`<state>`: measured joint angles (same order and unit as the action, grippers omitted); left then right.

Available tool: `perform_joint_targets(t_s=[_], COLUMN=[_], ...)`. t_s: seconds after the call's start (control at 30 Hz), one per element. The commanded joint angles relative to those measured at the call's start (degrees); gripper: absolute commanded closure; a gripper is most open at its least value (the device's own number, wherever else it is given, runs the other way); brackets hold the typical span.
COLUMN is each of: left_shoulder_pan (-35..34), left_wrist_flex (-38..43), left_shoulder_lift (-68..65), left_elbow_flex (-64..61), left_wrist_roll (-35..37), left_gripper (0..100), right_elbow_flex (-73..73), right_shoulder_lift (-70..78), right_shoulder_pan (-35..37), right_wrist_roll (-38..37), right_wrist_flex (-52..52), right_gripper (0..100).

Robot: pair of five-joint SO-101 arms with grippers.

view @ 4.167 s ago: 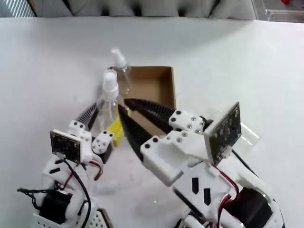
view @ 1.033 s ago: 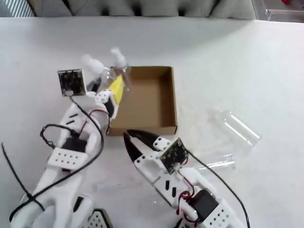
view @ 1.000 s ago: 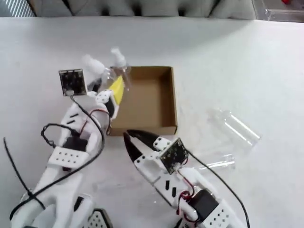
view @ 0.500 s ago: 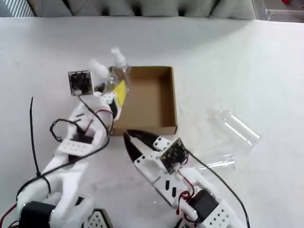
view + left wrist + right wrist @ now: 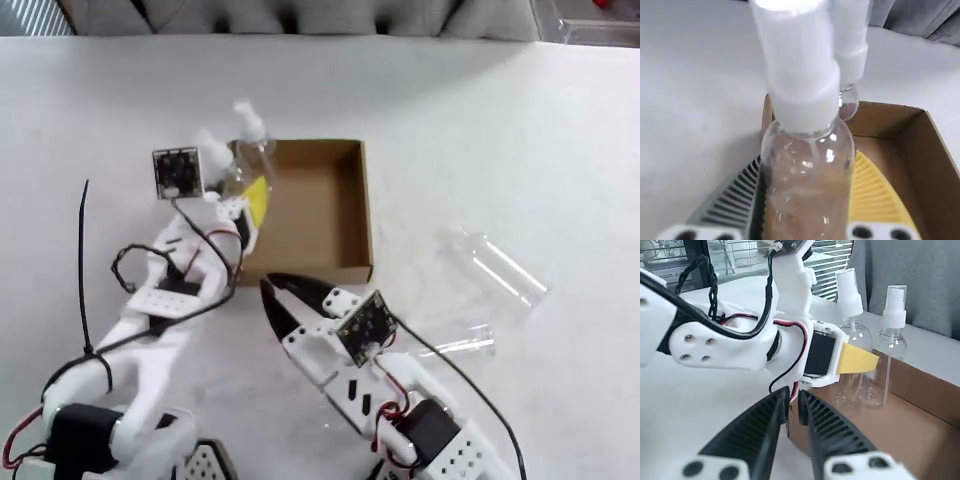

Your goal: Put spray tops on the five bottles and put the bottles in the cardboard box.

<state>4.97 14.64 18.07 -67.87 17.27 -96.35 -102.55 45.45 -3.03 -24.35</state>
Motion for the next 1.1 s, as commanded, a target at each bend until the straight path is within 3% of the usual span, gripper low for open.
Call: perform_joint_targets(t_s=[0.0,0.6,0.7,1.07], left_shoulder_pan=[0.9,2.2,2.3,2.2], left_wrist_flex=[1.9,4.4,6.6,12.0], left_shoulder_lift=[0.5,-3.9,-5.1,-9.7], left_elbow_flex=[3.6,5.4,5.1,5.1], left_wrist_roll=[-0.4,-2.2,-5.3,-5.6], left_gripper=[98,98,98,98], right_elbow_flex=[-0.4,-0.4,-0.4,-0.4], right_shoulder_lift=[-0.5,-0.2,-0.2,-0.1], right_shoulder_pan=[-0.1,-0.1,-0.1,0.0], right_wrist_roll=[-0.6,-0.6,-0.6,-0.4], right_wrist_flex=[-0.5,-0.5,-0.5,-0.5], right_gripper=[98.3,98.3,98.3,98.3])
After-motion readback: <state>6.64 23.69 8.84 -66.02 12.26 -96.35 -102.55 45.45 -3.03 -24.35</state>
